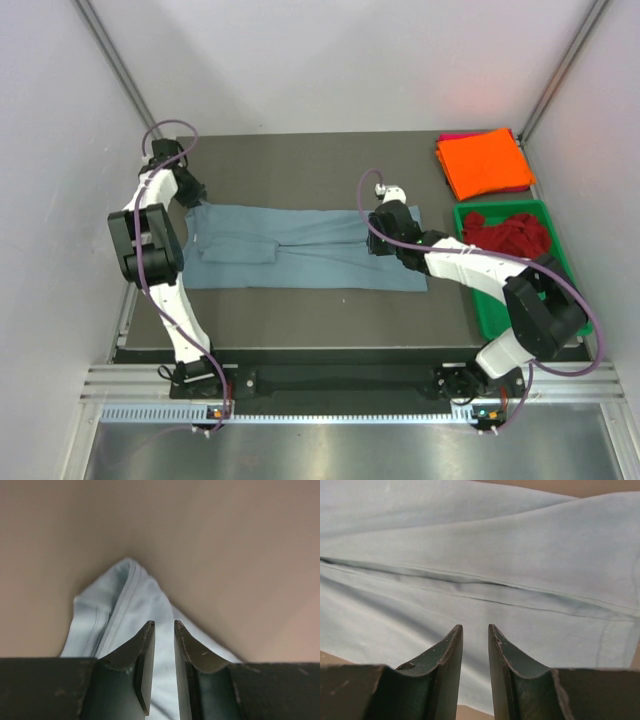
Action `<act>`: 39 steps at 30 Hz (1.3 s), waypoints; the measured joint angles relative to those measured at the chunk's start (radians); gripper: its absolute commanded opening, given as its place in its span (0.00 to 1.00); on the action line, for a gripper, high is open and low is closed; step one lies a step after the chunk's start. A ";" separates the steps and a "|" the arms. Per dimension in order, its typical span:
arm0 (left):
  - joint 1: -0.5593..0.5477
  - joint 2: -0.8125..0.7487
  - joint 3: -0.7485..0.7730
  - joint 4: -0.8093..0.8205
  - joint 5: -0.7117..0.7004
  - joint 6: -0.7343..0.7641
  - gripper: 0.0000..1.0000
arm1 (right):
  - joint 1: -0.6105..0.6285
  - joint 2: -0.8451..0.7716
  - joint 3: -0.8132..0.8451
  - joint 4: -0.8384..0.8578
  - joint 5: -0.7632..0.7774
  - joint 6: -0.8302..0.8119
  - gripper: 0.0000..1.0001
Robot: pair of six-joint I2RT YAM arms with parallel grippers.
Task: Fold and stack the t-shirts
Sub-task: Fold the tshirt
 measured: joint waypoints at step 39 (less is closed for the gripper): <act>0.047 -0.108 -0.132 0.040 -0.085 -0.012 0.40 | -0.017 -0.154 -0.081 -0.055 0.010 -0.009 0.29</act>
